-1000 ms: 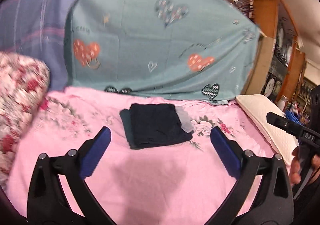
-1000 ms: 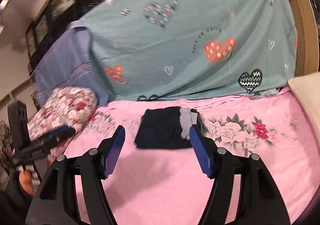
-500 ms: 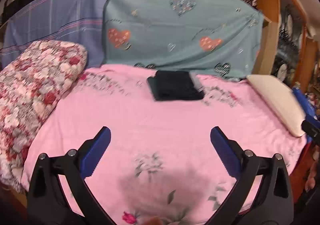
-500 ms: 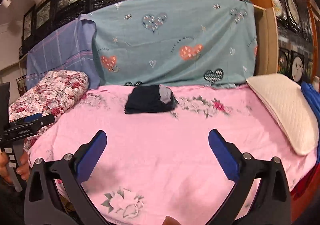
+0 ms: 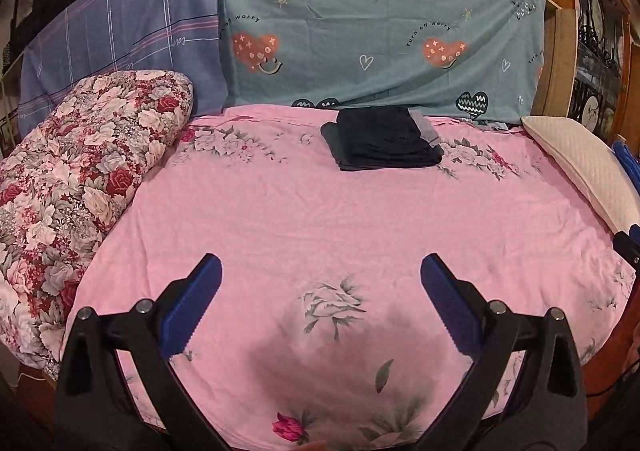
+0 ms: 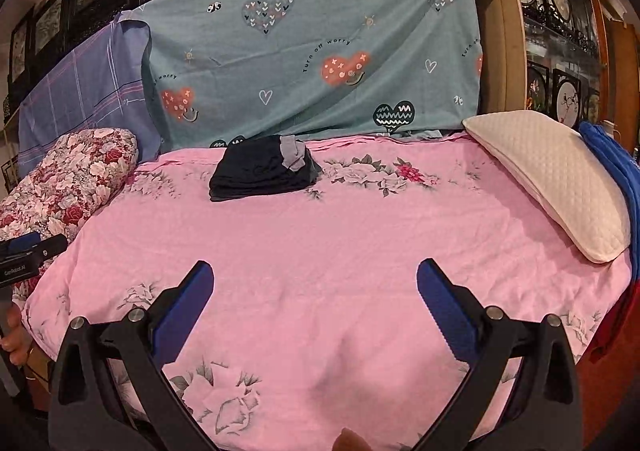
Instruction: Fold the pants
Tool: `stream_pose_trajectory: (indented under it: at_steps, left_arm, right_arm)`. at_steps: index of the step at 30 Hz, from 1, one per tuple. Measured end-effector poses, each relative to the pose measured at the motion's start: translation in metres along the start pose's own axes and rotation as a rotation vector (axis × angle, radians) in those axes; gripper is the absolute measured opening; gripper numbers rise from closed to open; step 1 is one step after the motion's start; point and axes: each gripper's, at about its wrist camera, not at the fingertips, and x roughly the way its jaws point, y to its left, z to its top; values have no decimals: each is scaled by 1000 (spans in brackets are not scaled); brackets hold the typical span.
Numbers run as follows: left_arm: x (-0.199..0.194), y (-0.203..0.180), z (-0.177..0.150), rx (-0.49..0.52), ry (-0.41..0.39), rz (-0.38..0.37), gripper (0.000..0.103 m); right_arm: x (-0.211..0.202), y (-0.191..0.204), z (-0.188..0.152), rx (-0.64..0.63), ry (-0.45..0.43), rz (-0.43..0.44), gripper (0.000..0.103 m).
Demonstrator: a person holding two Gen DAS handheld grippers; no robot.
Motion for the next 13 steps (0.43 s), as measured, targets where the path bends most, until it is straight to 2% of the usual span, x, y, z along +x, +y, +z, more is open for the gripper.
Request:
stream_pose_trajectory:
  at_steps: [9, 13]
  left_arm:
    - [5, 15, 6, -18, -6, 79, 101]
    - [12, 20, 7, -13, 11, 86, 101]
  right_arm:
    - [8, 9, 1, -27, 30, 16, 102]
    - [10, 11, 2, -31, 46, 25, 102]
